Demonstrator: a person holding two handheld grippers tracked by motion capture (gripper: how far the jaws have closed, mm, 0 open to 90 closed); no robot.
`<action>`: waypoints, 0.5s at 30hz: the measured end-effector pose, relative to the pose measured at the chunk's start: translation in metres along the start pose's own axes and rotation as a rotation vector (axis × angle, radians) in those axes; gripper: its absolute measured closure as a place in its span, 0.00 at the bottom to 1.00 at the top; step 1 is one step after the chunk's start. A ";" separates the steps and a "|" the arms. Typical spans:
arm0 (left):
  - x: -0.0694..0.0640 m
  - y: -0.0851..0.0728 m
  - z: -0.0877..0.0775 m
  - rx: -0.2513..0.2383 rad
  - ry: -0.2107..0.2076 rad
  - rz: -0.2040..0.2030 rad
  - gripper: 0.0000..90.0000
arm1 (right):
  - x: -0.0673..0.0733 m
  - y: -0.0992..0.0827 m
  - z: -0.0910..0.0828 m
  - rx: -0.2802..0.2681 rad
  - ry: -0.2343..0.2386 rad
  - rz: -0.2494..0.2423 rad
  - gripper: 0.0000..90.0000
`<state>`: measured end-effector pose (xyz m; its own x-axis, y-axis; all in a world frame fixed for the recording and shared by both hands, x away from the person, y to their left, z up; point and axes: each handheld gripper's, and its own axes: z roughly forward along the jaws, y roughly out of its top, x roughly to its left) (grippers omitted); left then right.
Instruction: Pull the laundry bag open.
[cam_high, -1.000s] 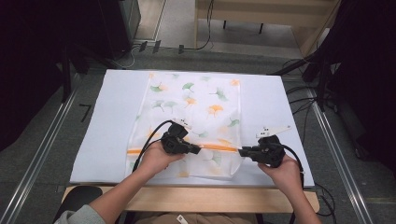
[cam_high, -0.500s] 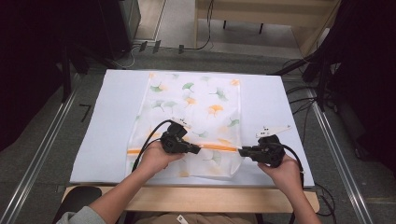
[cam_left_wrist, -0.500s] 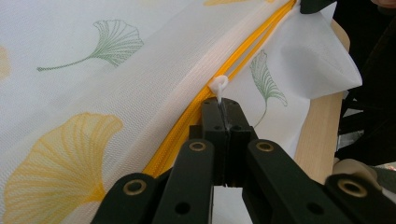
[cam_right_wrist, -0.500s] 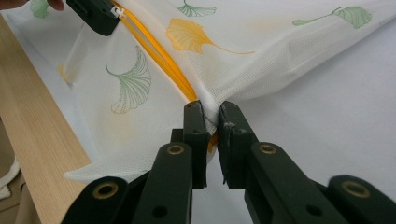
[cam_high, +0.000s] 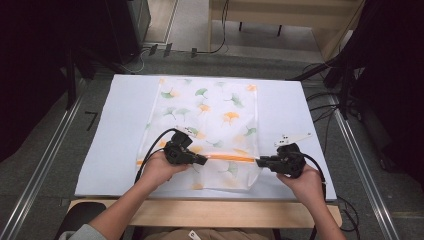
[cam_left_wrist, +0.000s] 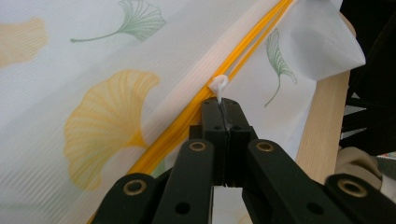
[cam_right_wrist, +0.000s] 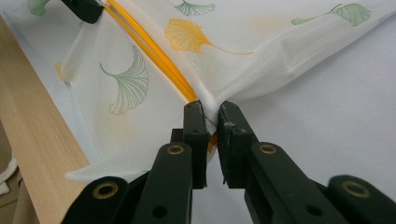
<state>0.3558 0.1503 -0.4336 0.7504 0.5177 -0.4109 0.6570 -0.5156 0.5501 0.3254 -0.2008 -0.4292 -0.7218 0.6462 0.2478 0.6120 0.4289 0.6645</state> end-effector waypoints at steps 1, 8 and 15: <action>0.001 -0.001 -0.002 0.000 0.005 -0.004 1.00 | 0.000 0.000 0.000 0.001 0.003 0.003 0.94; 0.008 -0.007 -0.008 -0.003 0.002 -0.037 1.00 | -0.003 0.002 0.001 0.004 0.005 0.004 0.94; 0.009 -0.007 -0.009 -0.007 0.000 -0.037 1.00 | -0.002 0.002 0.001 0.002 0.004 0.001 0.94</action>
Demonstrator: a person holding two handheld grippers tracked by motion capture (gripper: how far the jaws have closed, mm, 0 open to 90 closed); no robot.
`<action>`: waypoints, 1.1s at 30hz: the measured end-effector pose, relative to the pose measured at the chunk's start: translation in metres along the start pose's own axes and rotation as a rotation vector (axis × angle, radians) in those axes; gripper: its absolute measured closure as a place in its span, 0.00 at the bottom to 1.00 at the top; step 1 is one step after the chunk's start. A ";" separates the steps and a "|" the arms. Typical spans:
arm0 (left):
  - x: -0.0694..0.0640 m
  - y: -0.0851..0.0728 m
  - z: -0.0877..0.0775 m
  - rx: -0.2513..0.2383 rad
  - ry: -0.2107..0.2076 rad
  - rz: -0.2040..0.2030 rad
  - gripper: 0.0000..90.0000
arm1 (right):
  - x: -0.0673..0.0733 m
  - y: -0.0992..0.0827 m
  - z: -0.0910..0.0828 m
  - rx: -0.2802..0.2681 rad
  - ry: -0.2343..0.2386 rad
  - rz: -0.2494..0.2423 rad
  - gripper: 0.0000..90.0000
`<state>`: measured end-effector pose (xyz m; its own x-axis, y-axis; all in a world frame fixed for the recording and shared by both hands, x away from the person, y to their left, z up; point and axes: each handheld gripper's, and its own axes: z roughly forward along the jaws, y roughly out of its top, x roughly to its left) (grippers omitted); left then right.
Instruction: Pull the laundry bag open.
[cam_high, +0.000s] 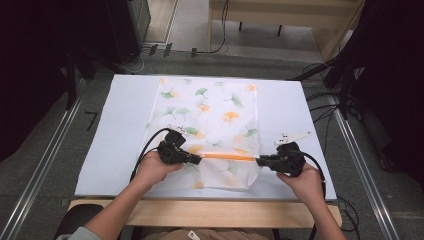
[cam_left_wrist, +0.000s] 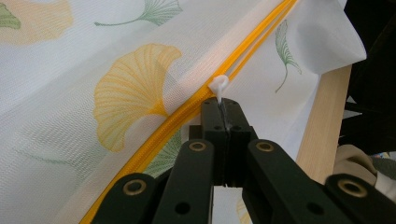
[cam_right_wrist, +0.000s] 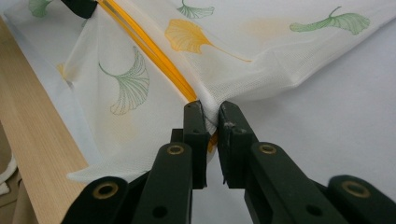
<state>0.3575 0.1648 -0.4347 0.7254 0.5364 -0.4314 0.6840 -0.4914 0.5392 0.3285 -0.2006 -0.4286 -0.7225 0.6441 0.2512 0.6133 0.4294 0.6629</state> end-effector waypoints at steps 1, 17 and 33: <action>0.000 0.000 0.000 0.000 -0.004 -0.001 1.00 | 0.000 0.000 0.000 -0.001 0.001 0.000 0.94; 0.002 -0.001 -0.002 -0.001 -0.008 -0.009 1.00 | 0.000 0.000 0.000 0.000 0.004 0.000 0.94; 0.012 -0.012 -0.022 -0.012 0.013 -0.043 1.00 | -0.001 0.000 -0.001 0.000 0.000 0.001 0.94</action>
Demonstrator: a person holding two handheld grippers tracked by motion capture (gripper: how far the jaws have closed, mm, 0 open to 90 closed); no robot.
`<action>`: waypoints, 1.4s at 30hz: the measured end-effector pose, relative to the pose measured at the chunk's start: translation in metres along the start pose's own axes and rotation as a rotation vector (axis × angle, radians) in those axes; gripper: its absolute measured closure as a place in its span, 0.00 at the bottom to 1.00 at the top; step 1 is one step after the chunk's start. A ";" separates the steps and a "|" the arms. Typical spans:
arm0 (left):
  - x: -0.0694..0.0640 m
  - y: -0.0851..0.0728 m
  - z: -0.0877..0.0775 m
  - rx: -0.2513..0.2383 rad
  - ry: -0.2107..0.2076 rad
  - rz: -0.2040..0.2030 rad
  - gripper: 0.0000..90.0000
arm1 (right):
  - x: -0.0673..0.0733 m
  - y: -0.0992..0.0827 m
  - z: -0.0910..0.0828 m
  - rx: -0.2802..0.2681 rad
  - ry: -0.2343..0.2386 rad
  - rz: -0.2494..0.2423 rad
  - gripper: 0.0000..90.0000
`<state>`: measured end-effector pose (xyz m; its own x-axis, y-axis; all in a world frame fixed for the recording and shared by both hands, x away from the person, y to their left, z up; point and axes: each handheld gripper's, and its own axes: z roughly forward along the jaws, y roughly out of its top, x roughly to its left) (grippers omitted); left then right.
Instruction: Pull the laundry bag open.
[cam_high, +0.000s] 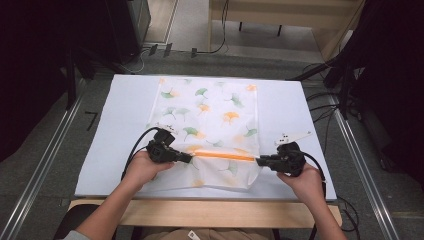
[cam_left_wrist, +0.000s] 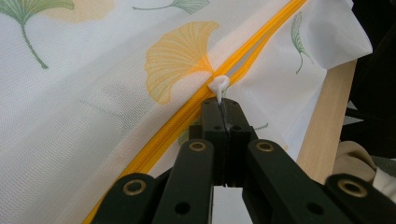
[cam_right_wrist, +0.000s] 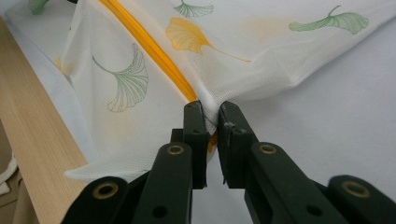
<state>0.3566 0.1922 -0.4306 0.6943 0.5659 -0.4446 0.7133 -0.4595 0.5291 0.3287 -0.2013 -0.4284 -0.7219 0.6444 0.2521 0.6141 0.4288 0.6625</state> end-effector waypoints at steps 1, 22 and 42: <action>0.000 0.000 0.000 -0.001 -0.001 0.000 1.00 | 0.000 0.000 0.000 -0.001 0.001 0.002 0.94; 0.002 -0.003 -0.008 -0.010 -0.006 -0.010 1.00 | 0.000 0.000 0.000 -0.001 0.005 0.002 0.94; 0.011 -0.015 -0.023 0.000 0.010 -0.032 1.00 | 0.000 0.000 0.001 0.008 0.003 0.005 0.94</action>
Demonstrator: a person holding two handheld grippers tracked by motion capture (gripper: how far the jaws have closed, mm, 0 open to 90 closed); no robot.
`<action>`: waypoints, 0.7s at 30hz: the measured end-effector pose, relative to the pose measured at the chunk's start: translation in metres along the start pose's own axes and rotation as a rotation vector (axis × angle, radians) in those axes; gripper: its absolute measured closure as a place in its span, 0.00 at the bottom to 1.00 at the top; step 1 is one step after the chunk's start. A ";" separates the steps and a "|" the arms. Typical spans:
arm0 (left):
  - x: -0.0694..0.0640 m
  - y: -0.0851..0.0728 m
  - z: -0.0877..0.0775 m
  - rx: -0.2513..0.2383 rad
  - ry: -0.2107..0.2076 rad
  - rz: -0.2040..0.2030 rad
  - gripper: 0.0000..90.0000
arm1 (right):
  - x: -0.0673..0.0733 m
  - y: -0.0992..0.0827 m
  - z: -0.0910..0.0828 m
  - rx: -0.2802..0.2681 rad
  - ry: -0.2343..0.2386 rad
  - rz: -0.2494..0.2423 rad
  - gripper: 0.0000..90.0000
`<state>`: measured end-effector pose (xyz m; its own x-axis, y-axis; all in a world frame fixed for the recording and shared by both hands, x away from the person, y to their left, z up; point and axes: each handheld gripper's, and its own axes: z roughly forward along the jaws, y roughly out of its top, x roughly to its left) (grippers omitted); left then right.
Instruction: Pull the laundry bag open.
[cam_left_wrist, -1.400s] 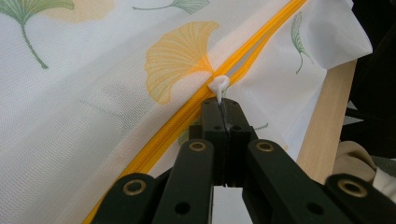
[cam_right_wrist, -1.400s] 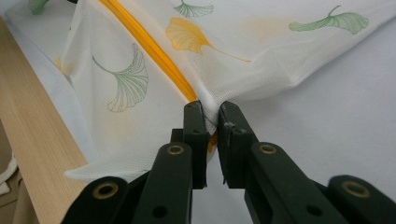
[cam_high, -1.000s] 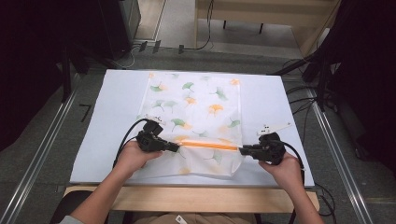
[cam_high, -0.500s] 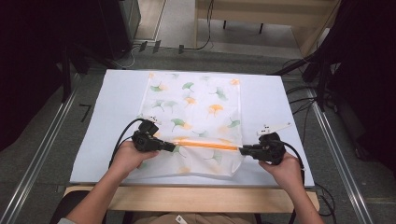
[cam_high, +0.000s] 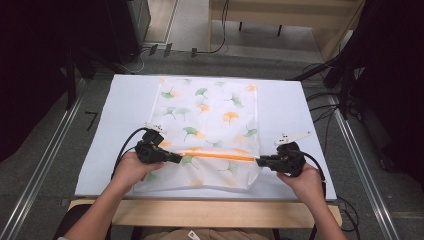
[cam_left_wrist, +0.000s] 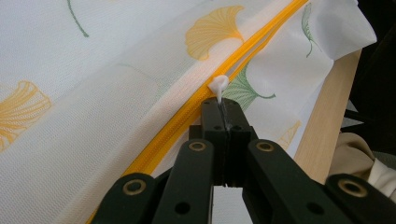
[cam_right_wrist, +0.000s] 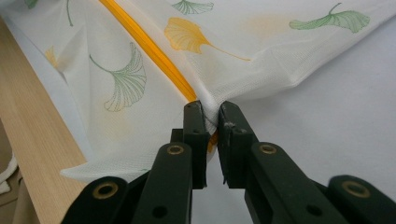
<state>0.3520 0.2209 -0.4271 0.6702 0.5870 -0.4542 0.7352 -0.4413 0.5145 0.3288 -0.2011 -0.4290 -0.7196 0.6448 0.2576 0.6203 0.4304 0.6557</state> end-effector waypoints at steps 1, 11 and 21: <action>0.000 0.000 0.000 0.001 -0.001 0.001 1.00 | 0.000 0.000 0.000 0.000 0.001 0.000 0.94; 0.000 0.000 -0.001 -0.002 -0.001 0.003 1.00 | 0.000 0.000 0.000 0.001 0.000 0.001 0.94; 0.004 -0.003 -0.009 -0.005 0.009 -0.011 1.00 | 0.000 0.000 0.000 0.001 0.003 -0.001 0.94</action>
<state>0.3516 0.2311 -0.4240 0.6610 0.5978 -0.4536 0.7422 -0.4315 0.5128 0.3289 -0.2011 -0.4292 -0.7209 0.6429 0.2589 0.6199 0.4313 0.6555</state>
